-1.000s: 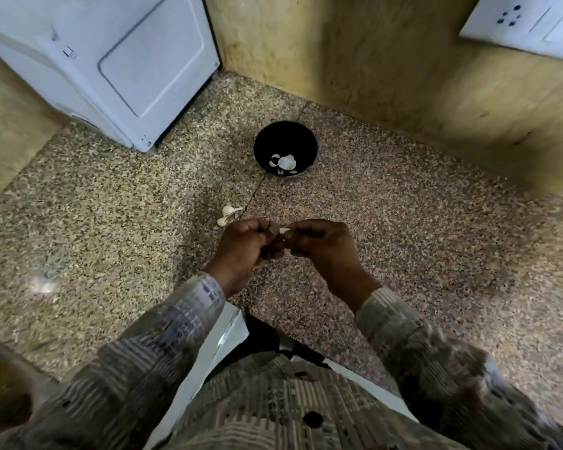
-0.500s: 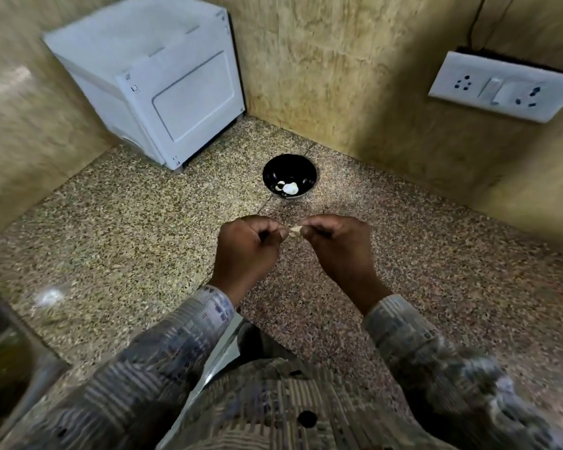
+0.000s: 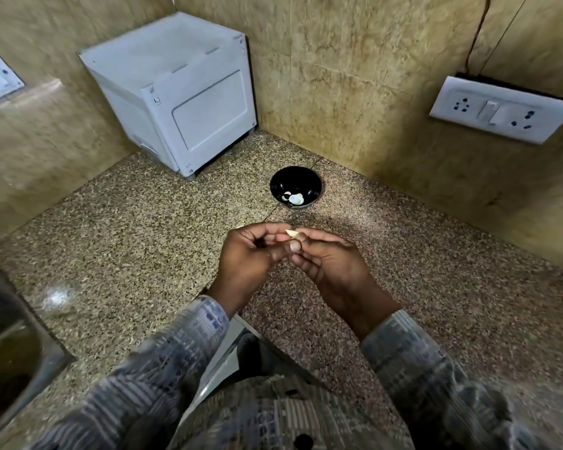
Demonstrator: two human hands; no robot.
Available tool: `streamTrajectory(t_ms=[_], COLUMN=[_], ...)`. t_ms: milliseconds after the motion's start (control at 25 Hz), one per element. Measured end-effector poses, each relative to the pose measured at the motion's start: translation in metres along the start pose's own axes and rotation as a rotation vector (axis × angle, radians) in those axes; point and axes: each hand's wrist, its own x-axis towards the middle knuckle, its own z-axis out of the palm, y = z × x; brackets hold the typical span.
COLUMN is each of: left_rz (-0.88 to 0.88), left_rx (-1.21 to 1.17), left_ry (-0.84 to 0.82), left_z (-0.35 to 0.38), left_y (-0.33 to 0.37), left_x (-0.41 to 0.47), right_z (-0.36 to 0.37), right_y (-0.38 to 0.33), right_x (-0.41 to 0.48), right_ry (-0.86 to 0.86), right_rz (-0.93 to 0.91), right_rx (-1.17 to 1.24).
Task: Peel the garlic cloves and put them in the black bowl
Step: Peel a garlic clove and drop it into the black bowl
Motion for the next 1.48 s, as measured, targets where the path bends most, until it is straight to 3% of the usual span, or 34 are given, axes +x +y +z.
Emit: streamTrajectory(t_ms=[120,360,560,840,1000,1200,1320,1480], left_rz=[-0.091,-0.512,-0.540,-0.488,-0.658,-0.935,-0.983,-1.014], left_rx=[-0.146,-0.393,-0.480,-0.428,-0.437,-0.398,-0.363,-0.296], left_ry=[-0.029,-0.192,-0.183,-0.112,-0.012,0.174,0.164,0.090], left_z=[-0.005,-0.015,-0.020,-0.026,-0.034,-0.035,-0.030,-0.025], left_y=[0.006,0.020,0.013,-0.008,-0.036,-0.105,-0.133,-0.159], left_x=[-0.003,0.000,0.008,0.032,0.065,0.120,0.159,0.184], right_z=[-0.002,-0.002,-0.003,-0.002,-0.005,-0.018,-0.024,-0.029], right_y=[-0.002,-0.009,-0.009,0.005,0.026,0.076,0.096,0.107], right_x=[-0.005,-0.005,0.002,0.032,0.064,0.107,0.135,0.163], right_ry=[-0.061,-0.169,-0.154,0.014,0.123,0.402,0.553,0.618], right_rz=[-0.064,-0.127,-0.090,-0.072,0.080,0.252,0.273,0.290], right_rx=[-0.104,-0.299,-0.223,-0.163,-0.022,0.046,0.030,-0.140])
